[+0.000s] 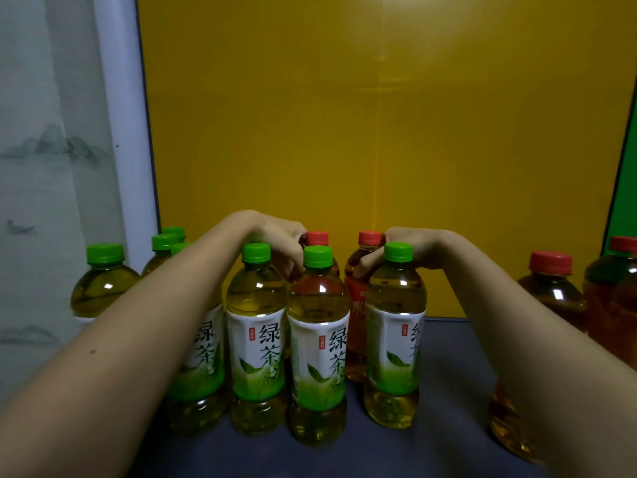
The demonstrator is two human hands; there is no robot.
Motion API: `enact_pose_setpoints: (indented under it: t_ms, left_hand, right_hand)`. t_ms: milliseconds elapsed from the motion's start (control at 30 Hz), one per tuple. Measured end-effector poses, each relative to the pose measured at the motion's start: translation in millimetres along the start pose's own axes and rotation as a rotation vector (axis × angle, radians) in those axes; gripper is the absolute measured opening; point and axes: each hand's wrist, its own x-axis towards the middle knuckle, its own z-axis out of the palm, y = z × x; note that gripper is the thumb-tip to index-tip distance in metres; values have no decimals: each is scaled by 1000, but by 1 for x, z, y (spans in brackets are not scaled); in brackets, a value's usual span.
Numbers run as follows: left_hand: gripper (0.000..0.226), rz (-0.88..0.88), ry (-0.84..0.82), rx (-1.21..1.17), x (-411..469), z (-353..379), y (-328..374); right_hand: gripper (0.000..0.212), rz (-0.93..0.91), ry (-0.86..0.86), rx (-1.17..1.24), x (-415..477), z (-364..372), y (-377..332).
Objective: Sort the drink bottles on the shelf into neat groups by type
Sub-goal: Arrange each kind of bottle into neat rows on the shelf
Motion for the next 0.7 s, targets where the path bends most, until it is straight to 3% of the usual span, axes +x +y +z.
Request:
enact_pose_setpoints:
  t_ms: [200, 367, 533, 700]
  left_hand:
    - [9, 2, 116, -72, -2, 3, -2]
    - [48, 43, 316, -185, -12, -7, 9]
    - [55, 125, 569, -314, -22, -26, 34]
    - [56, 221, 712, -348, -25, -35, 69]
  right_hand:
    - [23, 32, 174, 9, 10, 1, 0]
    - [28, 31, 409, -45, 2, -14, -12]
    - [50, -22, 655, -37, -19, -36, -31]
    - [53, -50, 877, -93, -53, -64, -38]
